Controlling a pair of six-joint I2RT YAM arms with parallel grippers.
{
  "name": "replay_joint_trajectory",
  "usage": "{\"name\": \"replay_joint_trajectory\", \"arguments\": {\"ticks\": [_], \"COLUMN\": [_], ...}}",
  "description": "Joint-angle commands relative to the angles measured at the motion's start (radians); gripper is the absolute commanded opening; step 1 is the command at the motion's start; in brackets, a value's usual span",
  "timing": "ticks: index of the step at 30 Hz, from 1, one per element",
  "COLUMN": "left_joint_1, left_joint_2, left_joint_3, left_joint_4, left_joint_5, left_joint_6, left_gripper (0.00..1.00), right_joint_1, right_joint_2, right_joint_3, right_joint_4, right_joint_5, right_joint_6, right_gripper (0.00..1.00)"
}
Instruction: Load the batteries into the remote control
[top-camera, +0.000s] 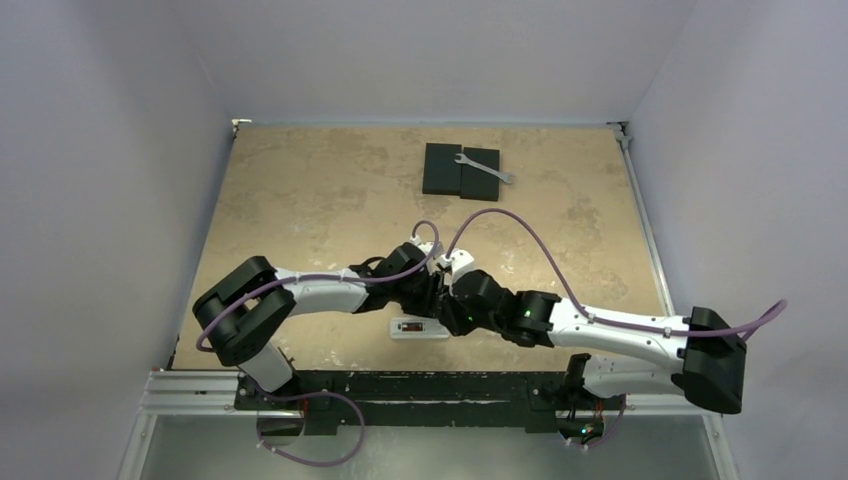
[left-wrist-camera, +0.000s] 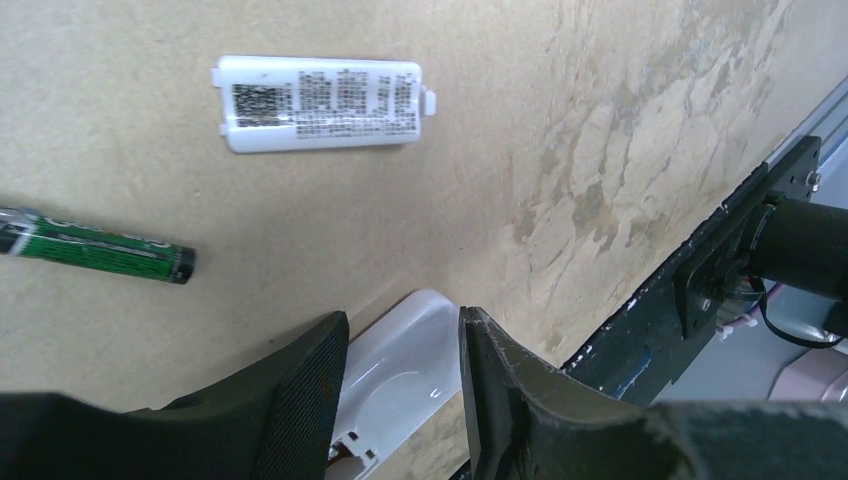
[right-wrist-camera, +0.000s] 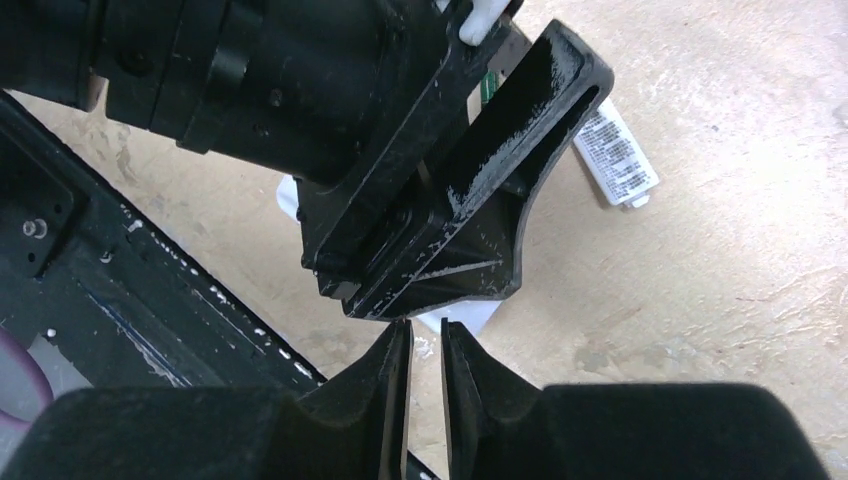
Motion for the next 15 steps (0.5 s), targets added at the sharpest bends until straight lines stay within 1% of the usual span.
{"name": "replay_joint_trajectory", "arguments": {"ticks": [1,5,10,15], "left_joint_1": [-0.042,-0.052,-0.054,-0.054], "left_joint_2": [0.051,0.049,0.016,-0.094], "left_joint_3": [0.002,0.004,0.006,0.006], "left_joint_4": [-0.069,-0.08,-0.098,-0.12], "left_joint_5": [-0.026,-0.045,-0.077,-0.138], "left_joint_6": [0.048,0.053,0.053,0.047], "left_gripper": [0.45,0.44,0.44,0.44], "right_joint_1": [0.001,0.001,0.0,0.0], "right_joint_2": [-0.055,-0.091,-0.115,-0.108], "right_joint_3": [-0.015,-0.014,-0.01,-0.003], "right_joint_4": [-0.016,-0.038,-0.055,-0.064], "right_joint_5": [0.064,0.114,0.139,0.14], "right_joint_6": [0.028,0.042,0.031,0.026], "right_gripper": [0.25,0.25,0.27,0.3]}}
